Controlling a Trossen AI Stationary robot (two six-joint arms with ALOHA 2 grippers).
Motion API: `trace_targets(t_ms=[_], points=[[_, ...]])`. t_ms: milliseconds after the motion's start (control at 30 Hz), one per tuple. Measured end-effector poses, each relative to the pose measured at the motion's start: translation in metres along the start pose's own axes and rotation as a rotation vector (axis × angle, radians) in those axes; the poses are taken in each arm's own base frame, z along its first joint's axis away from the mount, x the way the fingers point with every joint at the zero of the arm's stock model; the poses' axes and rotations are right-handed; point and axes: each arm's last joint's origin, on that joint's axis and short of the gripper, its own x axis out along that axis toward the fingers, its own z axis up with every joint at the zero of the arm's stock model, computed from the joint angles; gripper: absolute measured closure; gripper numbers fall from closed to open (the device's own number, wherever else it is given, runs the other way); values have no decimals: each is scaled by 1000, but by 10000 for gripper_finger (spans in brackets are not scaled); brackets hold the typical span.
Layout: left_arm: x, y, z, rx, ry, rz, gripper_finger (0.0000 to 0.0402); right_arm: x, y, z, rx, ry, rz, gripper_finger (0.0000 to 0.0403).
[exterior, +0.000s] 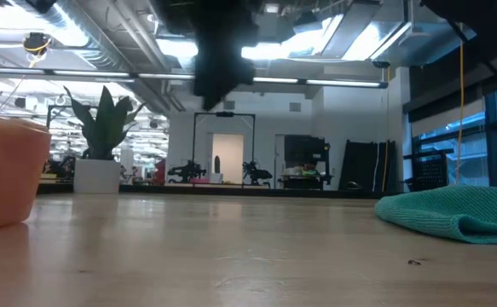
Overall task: Roll microfiber towels into tight, uniform cylinder then place into a basket
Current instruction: Roll the blue microfiber towel
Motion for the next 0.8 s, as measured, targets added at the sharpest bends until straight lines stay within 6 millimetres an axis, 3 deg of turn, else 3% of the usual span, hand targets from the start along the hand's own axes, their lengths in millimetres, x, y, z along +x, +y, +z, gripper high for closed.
trace_targets(t_ms=[400,567,700,800], points=[[56,-9,35,96,75,27,291,-57,-16,-35,70,177,-281,230],[80,-12,45,97,102,23,291,-81,-15,-49,76,159,-264,230],[90,-13,45,94,143,19,291,-97,-19,-77,138,177,-301,230],[94,-13,47,75,145,21,291,-107,-22,-110,215,207,-349,230]])
